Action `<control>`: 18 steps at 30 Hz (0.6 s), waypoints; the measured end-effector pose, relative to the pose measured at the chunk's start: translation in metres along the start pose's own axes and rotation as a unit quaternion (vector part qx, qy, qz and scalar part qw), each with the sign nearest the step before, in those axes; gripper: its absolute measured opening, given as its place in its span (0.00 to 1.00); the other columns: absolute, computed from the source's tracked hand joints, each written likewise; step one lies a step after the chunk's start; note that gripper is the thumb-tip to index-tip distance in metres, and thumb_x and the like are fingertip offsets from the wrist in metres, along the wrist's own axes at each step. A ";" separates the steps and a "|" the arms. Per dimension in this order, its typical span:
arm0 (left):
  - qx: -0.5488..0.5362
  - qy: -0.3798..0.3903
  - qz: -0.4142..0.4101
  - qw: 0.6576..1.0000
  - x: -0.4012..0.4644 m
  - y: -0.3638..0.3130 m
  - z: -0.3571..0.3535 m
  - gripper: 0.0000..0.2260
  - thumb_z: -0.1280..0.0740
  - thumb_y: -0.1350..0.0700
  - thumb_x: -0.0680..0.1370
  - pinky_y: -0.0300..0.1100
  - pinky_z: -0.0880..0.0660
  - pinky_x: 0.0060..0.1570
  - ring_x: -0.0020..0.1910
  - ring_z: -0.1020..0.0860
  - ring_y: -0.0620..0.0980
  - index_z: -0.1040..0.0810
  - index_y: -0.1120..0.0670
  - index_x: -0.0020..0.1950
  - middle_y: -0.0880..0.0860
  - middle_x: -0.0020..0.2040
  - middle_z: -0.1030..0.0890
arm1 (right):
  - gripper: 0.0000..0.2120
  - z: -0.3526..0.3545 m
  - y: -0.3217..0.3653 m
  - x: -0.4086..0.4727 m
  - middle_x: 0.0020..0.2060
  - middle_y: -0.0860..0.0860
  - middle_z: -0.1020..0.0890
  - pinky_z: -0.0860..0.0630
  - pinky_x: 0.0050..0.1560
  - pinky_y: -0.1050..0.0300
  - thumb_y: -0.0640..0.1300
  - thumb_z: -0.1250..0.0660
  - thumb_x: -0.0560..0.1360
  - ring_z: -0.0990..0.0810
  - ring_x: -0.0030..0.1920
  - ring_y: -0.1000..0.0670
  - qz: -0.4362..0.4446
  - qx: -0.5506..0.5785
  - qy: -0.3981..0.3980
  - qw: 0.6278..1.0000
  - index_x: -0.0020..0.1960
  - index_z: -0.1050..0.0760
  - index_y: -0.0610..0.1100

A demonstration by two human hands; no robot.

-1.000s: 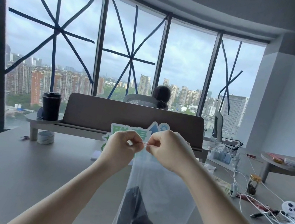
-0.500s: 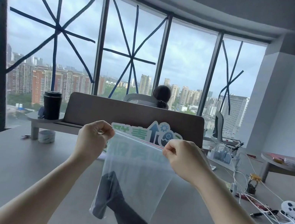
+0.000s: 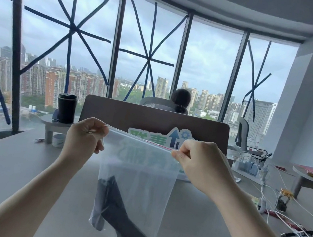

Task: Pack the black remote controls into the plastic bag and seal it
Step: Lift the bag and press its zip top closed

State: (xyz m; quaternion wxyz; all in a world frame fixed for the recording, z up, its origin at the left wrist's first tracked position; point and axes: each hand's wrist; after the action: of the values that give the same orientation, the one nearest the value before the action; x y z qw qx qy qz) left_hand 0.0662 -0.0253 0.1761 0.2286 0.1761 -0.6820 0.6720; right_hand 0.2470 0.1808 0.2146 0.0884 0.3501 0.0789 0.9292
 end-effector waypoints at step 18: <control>-0.016 -0.108 0.107 0.988 0.144 0.139 0.096 0.11 0.37 0.68 0.76 0.38 0.19 0.33 0.33 0.17 0.49 0.23 0.55 0.37 0.59 0.39 0.19 | 0.12 -0.215 0.079 0.148 0.30 0.49 0.16 0.24 0.38 0.54 0.50 0.29 0.74 0.19 0.35 0.48 -0.016 0.190 0.032 0.981 0.36 0.21 0.43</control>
State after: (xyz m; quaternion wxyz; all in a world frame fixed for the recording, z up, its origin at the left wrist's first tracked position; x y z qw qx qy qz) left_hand -0.1370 -0.1070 0.1390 0.0826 0.1699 -0.7284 0.6586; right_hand -0.0140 0.1185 0.1659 0.0328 0.3292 0.2628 0.9064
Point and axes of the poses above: each hand's wrist, its own x-axis towards the middle knuckle, its own z-axis out of the back of the hand, y = z × x
